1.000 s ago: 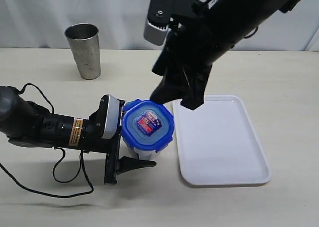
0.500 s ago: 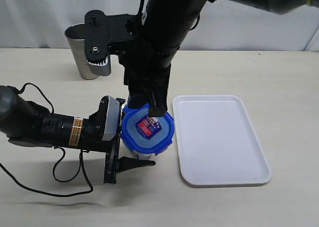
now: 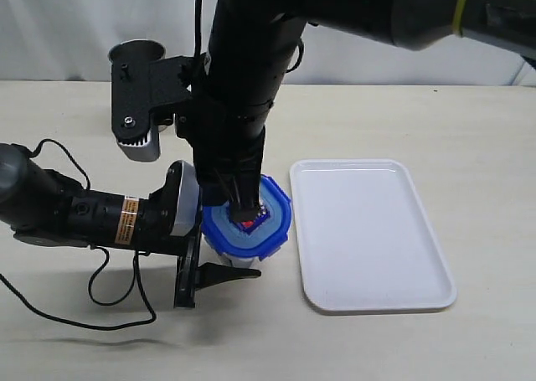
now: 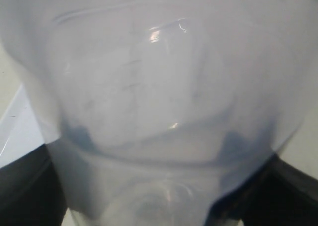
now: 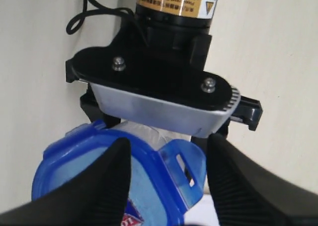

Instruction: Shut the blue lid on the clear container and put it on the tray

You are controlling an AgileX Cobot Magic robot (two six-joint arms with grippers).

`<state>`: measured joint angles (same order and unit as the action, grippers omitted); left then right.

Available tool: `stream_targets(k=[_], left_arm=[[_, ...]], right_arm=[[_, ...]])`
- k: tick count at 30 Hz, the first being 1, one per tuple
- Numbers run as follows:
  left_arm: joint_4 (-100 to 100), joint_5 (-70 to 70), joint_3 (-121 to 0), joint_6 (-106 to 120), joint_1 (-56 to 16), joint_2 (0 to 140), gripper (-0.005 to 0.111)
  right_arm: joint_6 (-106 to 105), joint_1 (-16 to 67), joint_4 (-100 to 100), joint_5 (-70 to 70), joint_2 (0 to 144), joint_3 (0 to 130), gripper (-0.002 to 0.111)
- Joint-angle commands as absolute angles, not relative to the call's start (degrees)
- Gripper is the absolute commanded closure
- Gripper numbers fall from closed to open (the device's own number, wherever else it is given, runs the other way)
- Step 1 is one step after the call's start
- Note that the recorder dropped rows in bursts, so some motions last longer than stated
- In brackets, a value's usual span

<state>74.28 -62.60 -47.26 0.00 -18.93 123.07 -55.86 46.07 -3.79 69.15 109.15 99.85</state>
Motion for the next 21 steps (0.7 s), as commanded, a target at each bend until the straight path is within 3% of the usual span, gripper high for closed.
stream_targets(k=[1,13,21], left_arm=[[74.50,-60.30,-47.71,-0.43,-19.07,122.86,0.107],[74.50,-60.28,-47.71,-0.43,-19.07,122.86,0.107],[64.70,-56.22,-47.71,20.12,-19.07,122.86,0.107]], right_arm=[[-51.56,46.13,-1.57,69.96,109.46,99.81,0.062],[-40.17,41.61,-3.49,69.96,99.88,99.69,0.062],[-57.13,42.80,-4.66,69.96,94.36,90.11,0.062]])
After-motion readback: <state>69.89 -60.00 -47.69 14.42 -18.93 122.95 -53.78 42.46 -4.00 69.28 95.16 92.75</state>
